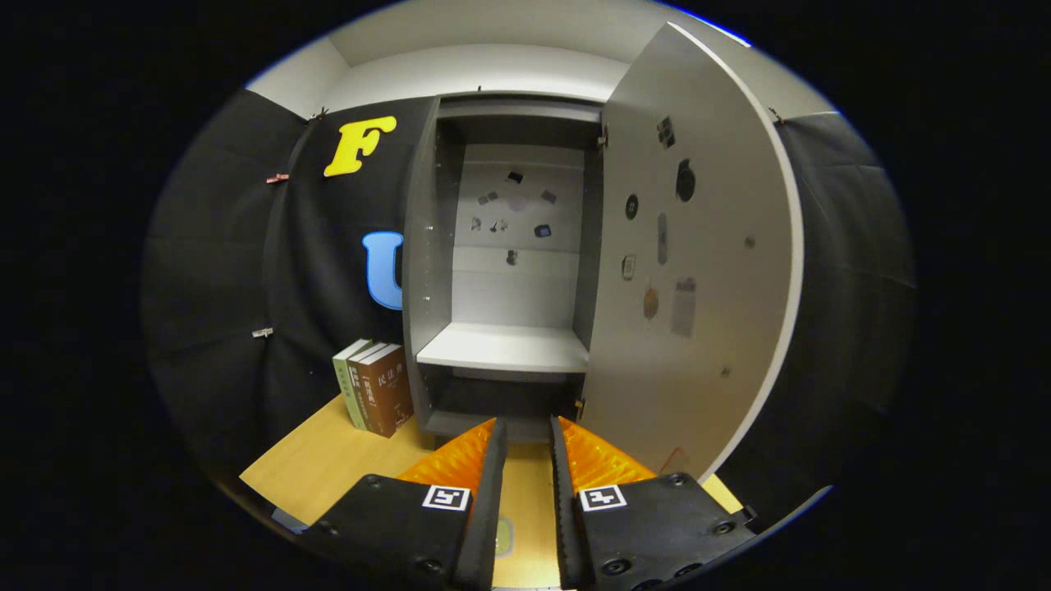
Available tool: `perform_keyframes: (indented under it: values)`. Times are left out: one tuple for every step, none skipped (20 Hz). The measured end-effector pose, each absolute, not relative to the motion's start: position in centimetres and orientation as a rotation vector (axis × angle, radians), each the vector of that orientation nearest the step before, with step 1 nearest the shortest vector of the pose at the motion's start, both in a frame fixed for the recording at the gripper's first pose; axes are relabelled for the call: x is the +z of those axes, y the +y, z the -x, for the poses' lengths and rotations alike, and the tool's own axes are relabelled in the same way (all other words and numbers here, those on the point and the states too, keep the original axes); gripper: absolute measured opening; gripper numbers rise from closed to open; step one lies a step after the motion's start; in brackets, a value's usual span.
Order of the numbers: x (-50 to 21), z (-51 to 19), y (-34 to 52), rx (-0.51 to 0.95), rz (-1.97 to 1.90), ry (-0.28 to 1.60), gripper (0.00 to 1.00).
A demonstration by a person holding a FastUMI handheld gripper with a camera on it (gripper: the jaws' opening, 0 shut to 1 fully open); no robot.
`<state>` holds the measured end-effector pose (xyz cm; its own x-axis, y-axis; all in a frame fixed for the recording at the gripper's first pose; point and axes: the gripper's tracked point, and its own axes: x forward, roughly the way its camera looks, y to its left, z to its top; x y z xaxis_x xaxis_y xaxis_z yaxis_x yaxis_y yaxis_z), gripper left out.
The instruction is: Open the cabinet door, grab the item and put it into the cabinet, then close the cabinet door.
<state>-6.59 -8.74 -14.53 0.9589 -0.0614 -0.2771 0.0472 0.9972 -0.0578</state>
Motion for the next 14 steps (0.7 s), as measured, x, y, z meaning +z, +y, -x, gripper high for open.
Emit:
perform_keyframes:
  values:
    - [-16.2, 6.5, -8.1, -0.045, 0.044, 0.316, 0.34]
    - [-18.1, 5.6, -6.9, -0.033, 0.043, 0.345, 0.34]
    - [-19.8, 5.0, -6.6, -0.026, 0.048, 0.374, 0.34]
    - [-21.8, 4.4, -6.2, -0.015, 0.067, 0.395, 0.34]
    - [-23.5, 4.0, -6.2, -0.007, 0.085, 0.417, 0.34]
    - [-25.5, 3.9, -6.1, 0.008, 0.090, 0.456, 0.34]
    - [-27.4, 3.8, -5.6, 0.029, 0.082, 0.492, 0.34]
    - [-29.0, 3.8, -5.2, 0.046, 0.073, 0.516, 0.34]
    - [-30.8, 3.4, -5.3, 0.047, 0.079, 0.535, 0.34]
    - [-32.9, 3.2, -5.7, 0.047, 0.088, 0.567, 0.34]
    - [-34.8, 3.2, -5.7, 0.055, 0.083, 0.605, 0.34]
    - [-36.2, 3.2, -5.4, 0.066, 0.066, 0.636, 0.34]
    - [-37.7, 3.2, -5.2, 0.074, 0.048, 0.665, 0.34]
    - [-38.9, 3.3, -5.3, 0.074, 0.034, 0.691, 0.34]
